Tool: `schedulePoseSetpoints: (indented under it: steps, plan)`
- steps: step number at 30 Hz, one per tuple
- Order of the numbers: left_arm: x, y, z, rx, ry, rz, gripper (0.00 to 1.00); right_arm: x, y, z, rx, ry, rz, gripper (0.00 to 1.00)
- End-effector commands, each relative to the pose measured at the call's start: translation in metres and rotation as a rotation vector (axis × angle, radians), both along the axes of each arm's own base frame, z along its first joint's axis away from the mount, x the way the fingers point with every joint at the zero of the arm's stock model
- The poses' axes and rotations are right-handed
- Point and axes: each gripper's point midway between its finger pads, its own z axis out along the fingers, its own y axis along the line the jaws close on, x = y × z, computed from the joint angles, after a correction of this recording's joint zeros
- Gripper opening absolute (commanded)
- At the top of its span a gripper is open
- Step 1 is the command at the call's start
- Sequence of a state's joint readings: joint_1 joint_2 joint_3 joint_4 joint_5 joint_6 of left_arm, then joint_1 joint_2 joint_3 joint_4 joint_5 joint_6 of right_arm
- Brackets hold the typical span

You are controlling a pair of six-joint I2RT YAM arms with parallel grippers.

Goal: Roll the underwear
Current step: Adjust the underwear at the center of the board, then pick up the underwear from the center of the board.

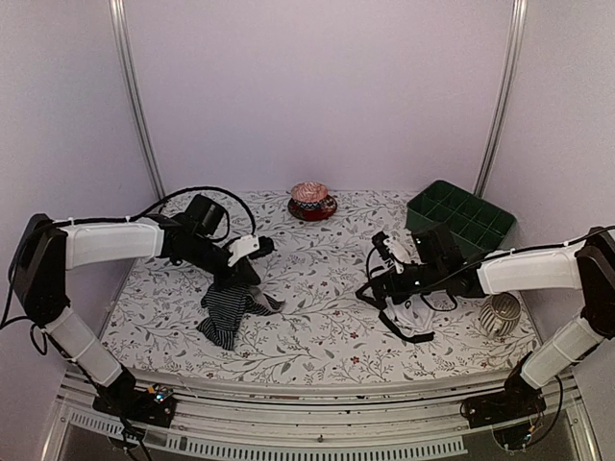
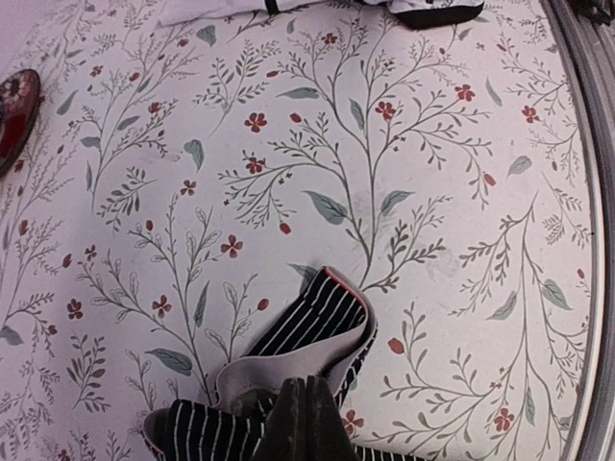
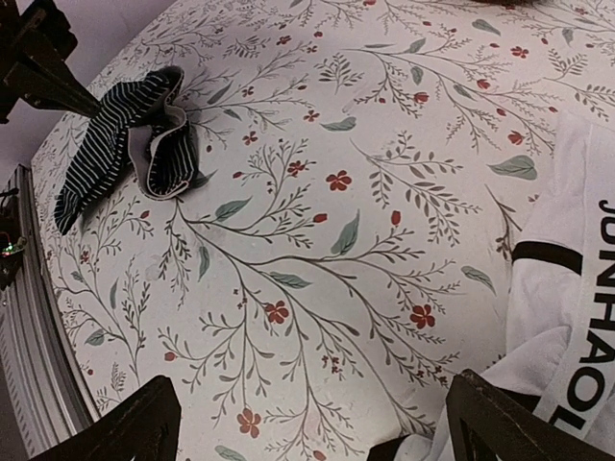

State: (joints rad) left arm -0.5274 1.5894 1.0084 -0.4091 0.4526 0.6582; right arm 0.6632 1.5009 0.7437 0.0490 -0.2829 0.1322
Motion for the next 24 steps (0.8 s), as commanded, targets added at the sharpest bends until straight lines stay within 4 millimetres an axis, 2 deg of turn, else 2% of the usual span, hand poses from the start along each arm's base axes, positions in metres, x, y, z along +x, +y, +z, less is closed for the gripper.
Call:
schedulePoseSetpoints:
  steps: [1,3,5,9,12,17,22,24]
  plan:
    - [-0.027,-0.004,0.008,-0.061,0.069,-0.072,0.01,-0.005,0.029,0.007,0.08,0.029,0.085,1.0]
    - [-0.022,0.006,0.021,-0.083,-0.001,-0.041,0.06,-0.004,0.045,0.001,0.099,0.098,0.092,0.97]
    - [-0.013,0.017,0.032,-0.103,-0.054,-0.002,0.16,-0.004,0.064,-0.007,0.107,0.152,0.098,0.94]
    - [0.001,0.042,0.05,-0.16,-0.101,0.073,0.29,0.005,0.104,-0.018,0.135,0.244,0.087,0.86]
    - [0.011,0.061,0.056,-0.203,-0.15,0.144,0.3,0.013,0.126,-0.031,0.156,0.291,0.059,0.81]
    - [0.022,0.091,0.054,-0.246,-0.251,0.249,0.37,0.021,0.159,-0.039,0.191,0.349,0.009,0.71]
    - [0.031,0.103,0.07,-0.288,-0.333,0.337,0.38,0.016,0.187,-0.051,0.188,0.393,0.012,0.66]
    - [0.032,0.108,0.074,-0.3,-0.374,0.368,0.39,0.013,0.191,-0.062,0.18,0.423,-0.003,0.62]
